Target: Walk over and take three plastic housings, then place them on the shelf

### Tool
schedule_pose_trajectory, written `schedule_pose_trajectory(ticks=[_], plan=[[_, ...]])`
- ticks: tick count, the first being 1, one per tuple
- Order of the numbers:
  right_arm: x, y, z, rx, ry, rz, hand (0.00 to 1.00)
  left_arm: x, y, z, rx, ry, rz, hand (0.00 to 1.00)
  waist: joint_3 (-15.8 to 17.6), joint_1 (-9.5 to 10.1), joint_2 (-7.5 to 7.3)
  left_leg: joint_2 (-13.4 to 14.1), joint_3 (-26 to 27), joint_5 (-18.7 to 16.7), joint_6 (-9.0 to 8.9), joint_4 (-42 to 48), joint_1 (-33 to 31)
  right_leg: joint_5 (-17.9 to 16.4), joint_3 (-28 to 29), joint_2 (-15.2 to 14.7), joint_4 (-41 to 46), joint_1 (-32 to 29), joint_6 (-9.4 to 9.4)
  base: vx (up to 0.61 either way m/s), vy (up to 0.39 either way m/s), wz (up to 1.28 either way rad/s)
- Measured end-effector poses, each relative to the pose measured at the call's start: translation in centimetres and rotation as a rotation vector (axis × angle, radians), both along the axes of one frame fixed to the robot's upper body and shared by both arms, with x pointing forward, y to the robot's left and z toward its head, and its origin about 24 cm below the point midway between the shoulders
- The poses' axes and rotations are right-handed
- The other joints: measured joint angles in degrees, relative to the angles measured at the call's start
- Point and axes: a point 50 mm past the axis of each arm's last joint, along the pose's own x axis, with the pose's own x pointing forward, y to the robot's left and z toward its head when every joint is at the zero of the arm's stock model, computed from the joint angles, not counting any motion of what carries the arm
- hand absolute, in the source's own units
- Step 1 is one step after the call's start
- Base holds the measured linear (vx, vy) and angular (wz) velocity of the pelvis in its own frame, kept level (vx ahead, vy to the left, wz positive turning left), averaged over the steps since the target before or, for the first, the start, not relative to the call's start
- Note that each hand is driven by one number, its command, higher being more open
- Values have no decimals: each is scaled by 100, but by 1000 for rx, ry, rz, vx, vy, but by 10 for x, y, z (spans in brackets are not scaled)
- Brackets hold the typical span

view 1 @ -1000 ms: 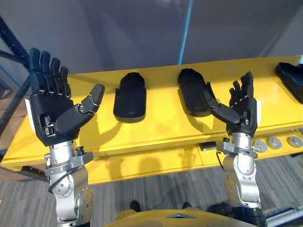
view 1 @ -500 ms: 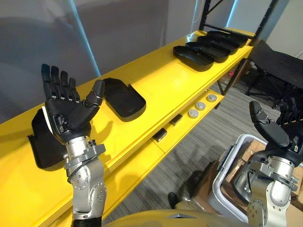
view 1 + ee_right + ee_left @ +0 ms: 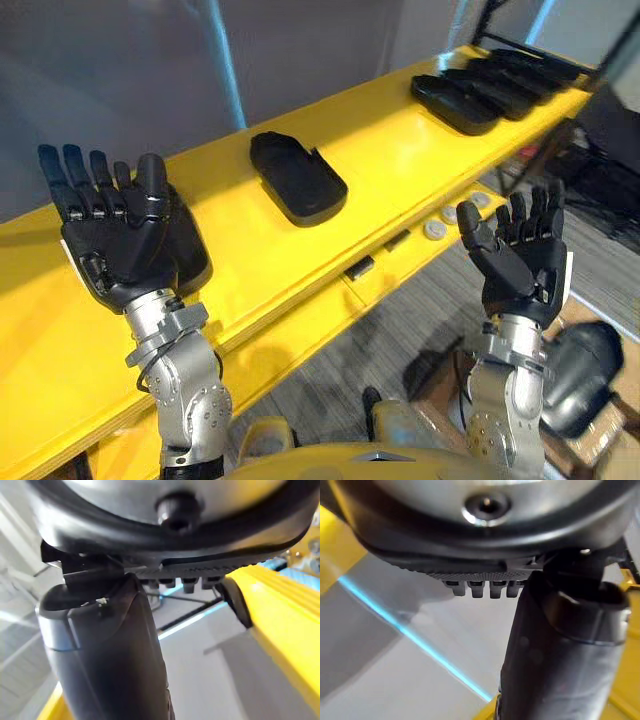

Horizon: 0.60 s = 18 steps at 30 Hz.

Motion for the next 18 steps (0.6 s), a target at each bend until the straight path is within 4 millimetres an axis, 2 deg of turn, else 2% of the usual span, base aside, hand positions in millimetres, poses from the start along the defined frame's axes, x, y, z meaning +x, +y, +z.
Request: schedule_pose_trajectory(ticks=[1, 2, 3, 4, 5, 6, 7, 8, 9, 10, 11, 12, 13, 14, 16, 17, 18], plan=[[2, 1, 2, 10, -25, 20, 100, -1, 0, -1, 4, 7, 4, 100, -3, 13, -15, 49, 188, 33, 44, -28, 7, -17, -304, -150, 232, -135, -22, -286, 141, -123], [7, 5, 6, 16, -73, 52, 100, -2, 2, -2, 12, 20, 14, 100, -3, 45, -15, 126, 449, 96, 69, -101, 51, -88, -722, -353, 666, -268, -131, -159, 46, -125], [20, 14, 11, 10, -128, 99, 100, -5, 6, -5, 29, 42, 33, 100, -7, 116, 1, 255, 775, 243, 66, -297, 181, -265, -1198, -629, 1274, -274, -406, -143, 13, -119], [29, 19, 12, 6, -145, 125, 100, -6, 8, -6, 33, 45, 38, 100, -15, 125, 16, 332, 890, 327, 61, -378, 211, -352, -1389, -770, 1581, -228, -541, -148, -37, -109], [45, 31, 15, -12, -160, 174, 100, -5, 10, -5, 21, 29, 23, 100, -26, 157, 40, 488, 988, 498, 19, -492, 192, -483, -1644, -1071, 2217, -120, -741, -147, -158, -79], [59, 40, 13, -55, -139, 200, 100, -5, 12, -5, 11, 8, 4, 100, -45, 249, 21, 620, 1059, 677, -66, -619, 114, -552, -1646, -1365, 2759, -5, -848, -145, -204, -68], [63, 47, 11, -80, -121, 214, 100, -4, 13, -5, 4, -3, -7, 100, -56, 294, 4, 684, 1053, 771, -142, -664, 36, -553, -1584, -1444, 2927, 63, -845, -145, -304, -53], [67, 55, 6, -108, -83, 226, 100, -3, 14, -7, -18, -14, -35, 100, -72, 405, -24, 795, 1009, 975, -233, -718, -146, -496, -1232, -1464, 2933, 248, -745, -137, -366, -19], [66, 61, 1, -131, -47, 231, 100, -2, 14, -10, -50, -18, -66, 100, -92, 425, -64, 847, 833, 1153, -262, -689, -431, -381, -948, -1445, 2503, 566, -555, -148, -411, -5], [65, 62, -1, -138, -30, 229, 100, -1, 14, -12, -63, -18, -78, 100, -103, 425, -82, 848, 782, 1206, -288, -672, -529, -348, -897, -1454, 2310, 667, -502, -177, -469, 12], [63, 62, -10, -170, 30, 225, 100, 1, 14, -18, -104, -10, -113, 100, -173, 426, -215, 846, 655, 1306, -382, -467, -886, -440, -952, -1527, 1344, 1039, 54, -396, -813, -104], [58, 43, -31, -199, 184, 190, 100, 9, -7, -33, -185, 37, -197, 100, -235, 326, 189, 1233, 353, 1868, -753, -1067, -1062, -1033, -1591, -993, -486, 1374, 748, -385, -794, -126], [55, 34, -38, -202, 240, 151, 100, 12, -19, -32, -178, 36, -257, 100, -238, 168, 211, 1255, 229, 2063, -721, -1370, -897, -956, -1501, -868, -541, 1347, 631, -325, -653, -162], [52, 27, -43, -200, 279, 120, 100, 13, -27, -31, -145, 37, -301, 100, -238, 80, 207, 1256, 132, 2095, -736, -1603, -652, -932, -1325, -784, -537, 1329, 593, -57, -155, -70], [47, 23, -45, -202, 295, 100, 100, 14, -32, -29, -121, 30, -334, 100, -308, -27, 232, 1239, -59, 1977, -766, -1736, -459, -863, -978, -695, -516, 1073, 508, -68, -49, -104], [43, 22, -44, -210, 292, 99, 100, 13, -32, -30, -111, 34, -329, 100, -360, -25, 249, 1180, -148, 1743, -875, -1734, -419, -784, -723, -667, -533, 864, 503, -60, 81, -158], [35, 20, -42, -209, 289, 95, 100, 14, -32, -29, -87, 41, -322, 100, -407, 37, 325, 1047, -150, 1495, -1086, -1734, -366, -651, -366, -689, -576, 648, 558, -57, 160, -152]])
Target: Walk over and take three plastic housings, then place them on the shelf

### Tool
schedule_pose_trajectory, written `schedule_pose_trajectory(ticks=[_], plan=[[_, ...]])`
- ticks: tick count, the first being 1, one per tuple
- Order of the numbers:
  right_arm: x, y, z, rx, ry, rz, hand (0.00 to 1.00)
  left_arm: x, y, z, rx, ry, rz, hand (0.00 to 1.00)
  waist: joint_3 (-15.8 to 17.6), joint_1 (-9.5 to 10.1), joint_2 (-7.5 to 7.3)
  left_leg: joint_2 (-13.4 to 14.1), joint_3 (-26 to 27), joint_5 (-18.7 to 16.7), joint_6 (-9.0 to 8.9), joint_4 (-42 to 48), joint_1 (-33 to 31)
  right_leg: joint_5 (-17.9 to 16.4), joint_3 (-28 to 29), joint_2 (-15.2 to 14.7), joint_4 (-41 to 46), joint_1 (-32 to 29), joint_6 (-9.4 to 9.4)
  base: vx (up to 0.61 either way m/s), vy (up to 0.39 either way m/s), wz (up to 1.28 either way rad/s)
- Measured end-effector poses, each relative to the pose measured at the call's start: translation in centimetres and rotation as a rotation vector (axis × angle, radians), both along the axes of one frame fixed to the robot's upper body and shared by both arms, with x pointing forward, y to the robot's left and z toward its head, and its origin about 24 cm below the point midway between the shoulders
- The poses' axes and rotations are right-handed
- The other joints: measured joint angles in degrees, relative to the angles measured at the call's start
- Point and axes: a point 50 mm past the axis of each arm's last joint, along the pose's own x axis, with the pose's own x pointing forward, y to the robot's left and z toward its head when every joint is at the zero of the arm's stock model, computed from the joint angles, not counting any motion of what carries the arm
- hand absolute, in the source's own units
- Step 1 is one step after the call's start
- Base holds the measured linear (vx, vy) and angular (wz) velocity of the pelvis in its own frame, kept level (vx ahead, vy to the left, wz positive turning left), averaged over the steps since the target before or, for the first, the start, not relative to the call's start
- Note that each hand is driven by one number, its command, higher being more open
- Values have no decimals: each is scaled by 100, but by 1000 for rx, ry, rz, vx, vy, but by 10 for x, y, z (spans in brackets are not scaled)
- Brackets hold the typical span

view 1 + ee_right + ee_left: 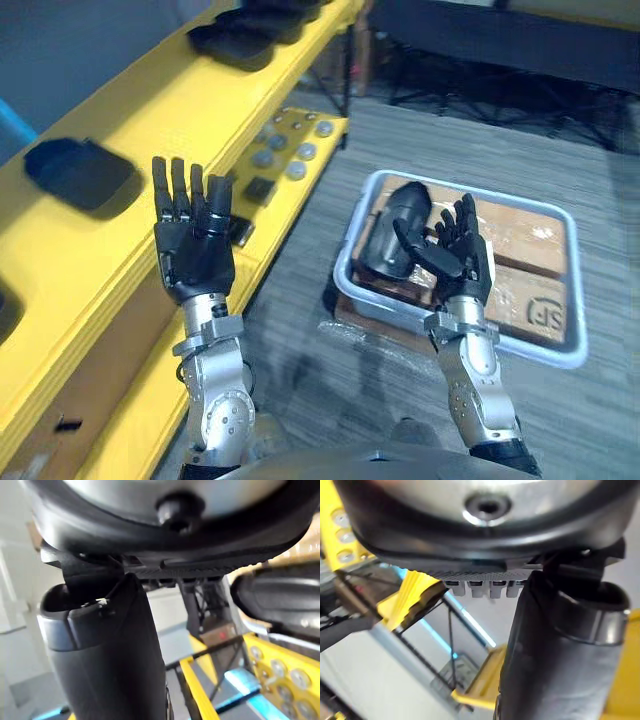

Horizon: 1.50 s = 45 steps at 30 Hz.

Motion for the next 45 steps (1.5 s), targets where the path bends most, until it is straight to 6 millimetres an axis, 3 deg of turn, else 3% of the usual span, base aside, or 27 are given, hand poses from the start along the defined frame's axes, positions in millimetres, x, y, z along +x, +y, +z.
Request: schedule_pose_trajectory(ticks=[3, 7, 10, 13, 16, 19, 22, 23, 26, 29, 35, 40, 45], plan=[[-19, -10, -16, 2, 93, -3, 100, 2, -9, -1, 78, 34, -37, 100, 44, -179, -111, -291, 280, -141, 22, 73, 87, 439, 98, -278, -145, -167, 111, -71, 151, -72], [-30, -9, -35, 0, 196, 24, 100, 8, -11, -17, 182, 138, -88, 100, 102, -164, -213, -355, 338, -414, 111, 600, -222, 1066, -87, -420, -722, -146, 160, -114, 140, -30], [-21, -15, -45, -6, 232, -7, 100, 13, -9, -21, 326, 186, -70, 100, 305, -66, -389, -350, 236, -499, 147, 979, -611, 1258, -261, -471, -1084, -136, 242, -157, 62, 7], [10, -44, -45, 12, 225, -145, 100, 22, -7, -27, 454, 254, -8, 100, 735, 37, -348, -240, 40, -500, 142, 1295, -983, 1526, -410, -360, -1405, -112, 199, -183, 11, 11], [41, -85, -18, -29, 144, -332, 100, 22, -5, -31, 471, 299, 22, 100, 1200, 132, -238, -225, -102, -445, 54, 1315, -1212, 1701, -450, -280, -1518, -267, 115, -173, -38, -5], [70, -107, 17, -84, 57, -402, 100, 24, -9, -30, 476, 292, 8, 100, 1432, 215, -222, -251, -321, -373, 45, 1255, -1402, 1796, -448, -176, -1540, -496, 10, -95, -64, -13], [94, -124, 38, -123, 39, -480, 100, 32, -21, -30, 486, 259, -82, 100, 1471, 276, -202, -321, -562, -266, 87, 1187, -1625, 1864, -493, -123, -1541, -695, -26, -40, -56, 4], [106, -137, 49, -147, 41, -519, 100, 40, -34, -31, 459, 236, -166, 100, 1548, 364, -124, -353, -629, -222, 91, 1147, -1688, 1923, -567, -121, -1540, -755, -53, -14, -27, 10], [123, -150, 70, -203, 50, -548, 100, 52, -55, -33, 475, 209, -285, 100, 1718, 439, 139, -445, -824, -70, 112, 1037, -1809, 1980, -878, -153, -1539, -771, -75, -12, -15, 28], [129, -152, 77, -241, 55, -550, 100, 53, -61, -35, 467, 201, -325, 100, 1781, 523, 243, -520, -954, 62, 117, 853, -1846, 1980, -1027, -187, -1537, -798, -75, 6, -12, 28], [136, -177, 131, -330, -28, -636, 100, 54, -74, -44, 452, 219, -378, 100, 1979, 706, 553, -670, -1157, 293, 145, 582, -1940, 1970, -1335, -286, -1370, -901, -83, -17, 22, 21], [144, -171, 171, -363, -135, -670, 100, 47, -77, -60, 455, 287, -396, 100, 2019, 803, 614, -774, -1195, 453, 168, 404, -1945, 1950, -1430, -376, -1290, -976, -102, -29, 24, 10], [127, -177, 216, -354, -317, -818, 100, 42, -75, -67, 424, 314, -396, 100, 2042, 775, 669, -833, -1234, 484, 187, 417, -1942, 1846, -1438, -453, -1037, -1048, -88, -9, 11, 6]])
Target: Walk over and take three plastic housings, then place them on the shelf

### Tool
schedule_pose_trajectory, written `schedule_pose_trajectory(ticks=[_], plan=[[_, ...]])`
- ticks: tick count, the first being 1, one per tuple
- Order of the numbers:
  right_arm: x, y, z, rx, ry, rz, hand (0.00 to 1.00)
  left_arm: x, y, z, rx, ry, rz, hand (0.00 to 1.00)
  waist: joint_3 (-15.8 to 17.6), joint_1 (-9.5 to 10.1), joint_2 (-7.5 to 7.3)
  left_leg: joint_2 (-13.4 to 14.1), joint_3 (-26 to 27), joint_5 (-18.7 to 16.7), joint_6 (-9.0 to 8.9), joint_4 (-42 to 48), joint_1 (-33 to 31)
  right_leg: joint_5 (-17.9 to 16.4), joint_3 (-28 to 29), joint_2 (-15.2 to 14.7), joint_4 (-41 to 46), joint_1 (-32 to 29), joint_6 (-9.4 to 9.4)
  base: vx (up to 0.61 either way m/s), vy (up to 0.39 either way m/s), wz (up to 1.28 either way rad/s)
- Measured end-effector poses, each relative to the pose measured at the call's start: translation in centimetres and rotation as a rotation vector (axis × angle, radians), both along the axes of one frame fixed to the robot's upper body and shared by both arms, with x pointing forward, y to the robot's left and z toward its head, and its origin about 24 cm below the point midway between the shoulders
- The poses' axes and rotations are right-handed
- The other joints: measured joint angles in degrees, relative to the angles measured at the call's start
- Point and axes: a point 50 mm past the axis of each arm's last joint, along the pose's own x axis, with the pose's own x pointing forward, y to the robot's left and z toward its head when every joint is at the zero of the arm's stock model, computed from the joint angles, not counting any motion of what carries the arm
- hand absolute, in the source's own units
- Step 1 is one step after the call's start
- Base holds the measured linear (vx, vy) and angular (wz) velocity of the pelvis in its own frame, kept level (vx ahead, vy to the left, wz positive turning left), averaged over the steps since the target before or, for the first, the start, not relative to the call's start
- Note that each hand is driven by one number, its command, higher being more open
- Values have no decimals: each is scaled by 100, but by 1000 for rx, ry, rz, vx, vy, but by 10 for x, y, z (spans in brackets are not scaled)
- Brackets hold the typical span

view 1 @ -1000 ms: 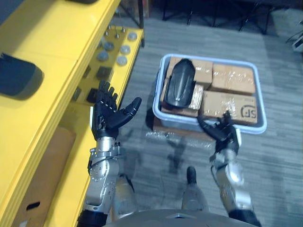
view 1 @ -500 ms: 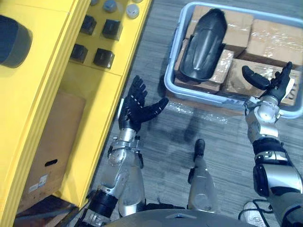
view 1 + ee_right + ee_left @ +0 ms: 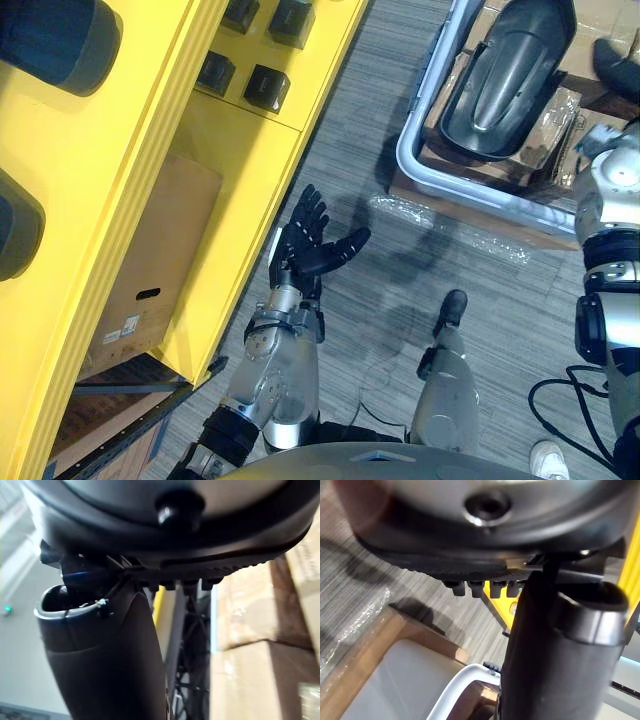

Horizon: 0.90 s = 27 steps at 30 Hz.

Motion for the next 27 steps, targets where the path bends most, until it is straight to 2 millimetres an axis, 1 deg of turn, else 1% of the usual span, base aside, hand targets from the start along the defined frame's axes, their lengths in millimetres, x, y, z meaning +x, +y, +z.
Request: schedule_pose_trajectory(ticks=[3, 5, 6, 9, 11, 13, 17, 19, 20, 23, 25, 27], plan=[[-12, 0, 27, -55, -100, -53, 100, -3, 3, -3, -29, 11, 17, 100, 0, -68, 0, 1, 21, 14, 1, -1, 18, -1, 11, -7, 21, -6, 0, -4, 1, -2], [-23, 1, 46, -108, -177, -86, 100, -4, 2, -4, -43, 20, 18, 100, 0, -110, 0, 11, 87, 21, -4, -22, 92, -1, 61, -8, 24, -5, -1, -16, 1, -14], [-26, 3, 52, -119, -205, -82, 100, -5, 3, -4, -47, 20, 18, 100, 0, -126, 0, 18, 128, 23, -5, -40, 135, -2, 100, -8, 28, -4, -3, -13, -1, -17], [-29, 12, 62, -152, -241, -48, 100, -6, 2, -4, -74, 16, 22, 100, -1, -228, 2, 21, 210, 48, -10, -125, 242, -9, 155, -20, 42, -2, -13, -15, -3, -12], [-27, 13, 61, -174, -200, -41, 100, -6, -1, -3, -77, 15, 11, 100, -1, -274, 1, 22, 233, 85, -15, -191, 288, -8, 166, -20, 44, -2, -15, -19, -6, -6], [-18, 15, 54, -195, -102, -21, 100, -8, -5, -4, -77, 19, -7, 100, -1, -273, 3, 24, 280, 157, -18, -324, 387, -17, 197, -21, 56, -1, -29, -20, -12, -7], [-1, 16, 31, -253, 94, 10, 100, -10, -10, -4, -76, 20, -32, 100, -2, -238, 6, 18, 261, 270, -43, -495, 450, -28, 175, -19, 84, -6, -48, -6, -4, 4], [9, 14, 12, -281, 239, 25, 100, -10, -14, -6, -75, 27, -48, 100, -4, -156, 9, 7, 227, 338, -44, -591, 460, -33, 141, -19, 85, -10, -56, -9, -6, 9], [11, 13, 7, -281, 277, 29, 100, -10, -14, -6, -78, 30, -53, 100, -4, -124, 9, 5, 221, 356, -47, -617, 463, -33, 134, -20, 85, -14, -57, -2, -6, 6], [19, 8, -20, -262, 444, 45, 100, -9, -15, -7, -90, 34, -57, 100, -5, -15, 11, -7, 141, 437, -53, -730, 453, -39, 37, -21, 95, -14, -66, 5, -9, 12], [22, 7, -29, -262, 501, 58, 100, -9, -15, -8, -112, 40, -64, 100, -8, 23, 15, -23, 100, 516, -53, -818, 453, -40, -10, -27, 97, -14, -67, 13, -8, 14], [23, 7, -32, -264, 531, 68, 100, -9, -16, -8, -143, 47, -72, 100, -8, 54, 16, -33, 74, 566, -59, -894, 459, -40, -44, -32, 98, -15, -68, 8, -10, 11]])
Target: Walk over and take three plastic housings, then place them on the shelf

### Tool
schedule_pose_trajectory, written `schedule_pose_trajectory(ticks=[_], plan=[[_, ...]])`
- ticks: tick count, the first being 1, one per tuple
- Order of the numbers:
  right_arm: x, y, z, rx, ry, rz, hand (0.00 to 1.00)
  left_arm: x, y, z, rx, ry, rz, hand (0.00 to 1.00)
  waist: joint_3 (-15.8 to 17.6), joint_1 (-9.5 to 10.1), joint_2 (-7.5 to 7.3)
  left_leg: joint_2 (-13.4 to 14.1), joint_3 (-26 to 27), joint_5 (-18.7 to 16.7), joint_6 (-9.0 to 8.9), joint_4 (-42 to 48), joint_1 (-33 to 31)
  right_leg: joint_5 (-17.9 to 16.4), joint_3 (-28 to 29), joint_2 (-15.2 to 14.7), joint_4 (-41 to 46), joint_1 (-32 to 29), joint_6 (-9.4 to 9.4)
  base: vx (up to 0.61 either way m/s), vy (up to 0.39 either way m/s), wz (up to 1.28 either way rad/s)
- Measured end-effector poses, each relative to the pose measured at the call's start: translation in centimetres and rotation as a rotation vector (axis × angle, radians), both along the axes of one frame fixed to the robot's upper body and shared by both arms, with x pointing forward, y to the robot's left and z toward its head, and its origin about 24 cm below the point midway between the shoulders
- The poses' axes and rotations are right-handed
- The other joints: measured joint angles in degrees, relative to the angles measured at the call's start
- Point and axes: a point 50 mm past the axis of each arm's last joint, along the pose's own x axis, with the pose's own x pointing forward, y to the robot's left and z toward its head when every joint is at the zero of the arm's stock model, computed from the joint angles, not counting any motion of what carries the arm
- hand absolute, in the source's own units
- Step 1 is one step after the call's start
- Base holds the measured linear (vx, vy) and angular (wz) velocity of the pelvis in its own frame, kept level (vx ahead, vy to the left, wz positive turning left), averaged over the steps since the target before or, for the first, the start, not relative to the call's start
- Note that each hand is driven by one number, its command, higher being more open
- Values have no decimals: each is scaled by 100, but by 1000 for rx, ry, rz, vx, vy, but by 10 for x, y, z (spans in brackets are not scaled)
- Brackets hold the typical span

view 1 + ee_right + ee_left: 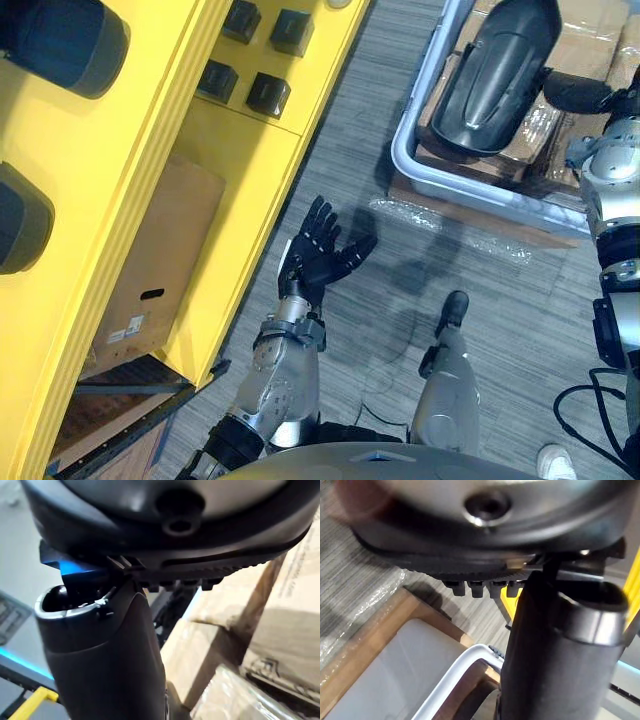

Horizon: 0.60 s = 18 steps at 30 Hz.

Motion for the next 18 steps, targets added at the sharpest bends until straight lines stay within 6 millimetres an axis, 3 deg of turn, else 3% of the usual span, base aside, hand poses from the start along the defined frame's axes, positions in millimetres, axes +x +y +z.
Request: schedule_pose_trajectory(ticks=[9, 10, 13, 18], plan=[[10, 12, -18, -15, 163, 65, 100, -2, -7, 0, -46, 17, -25, 100, -1, -32, 1, -50, -11, 156, 7, -267, 97, -10, -51, -46, 12, 0, -14, -9, -7, 3], [11, 15, -22, -10, 185, 83, 0, -2, -7, 0, -47, 18, -24, 100, -1, -38, 1, -50, 4, 188, 7, -333, 144, -12, -41, -47, 20, 4, -16, -14, -13, -4], [14, 22, -29, -28, 219, 94, 0, -1, -6, 0, -47, 17, -22, 100, -1, -119, 1, -52, 2, 251, 8, -423, 170, -15, -51, -47, 20, 2, -20, 0, 0, 0], [12, 16, -26, -94, 253, 32, 0, -1, -6, 0, -46, 24, -15, 100, -3, -133, 0, -49, 33, 311, 6, -550, 304, -17, -41, -46, 21, 50, -23, -2, -4, -1]])
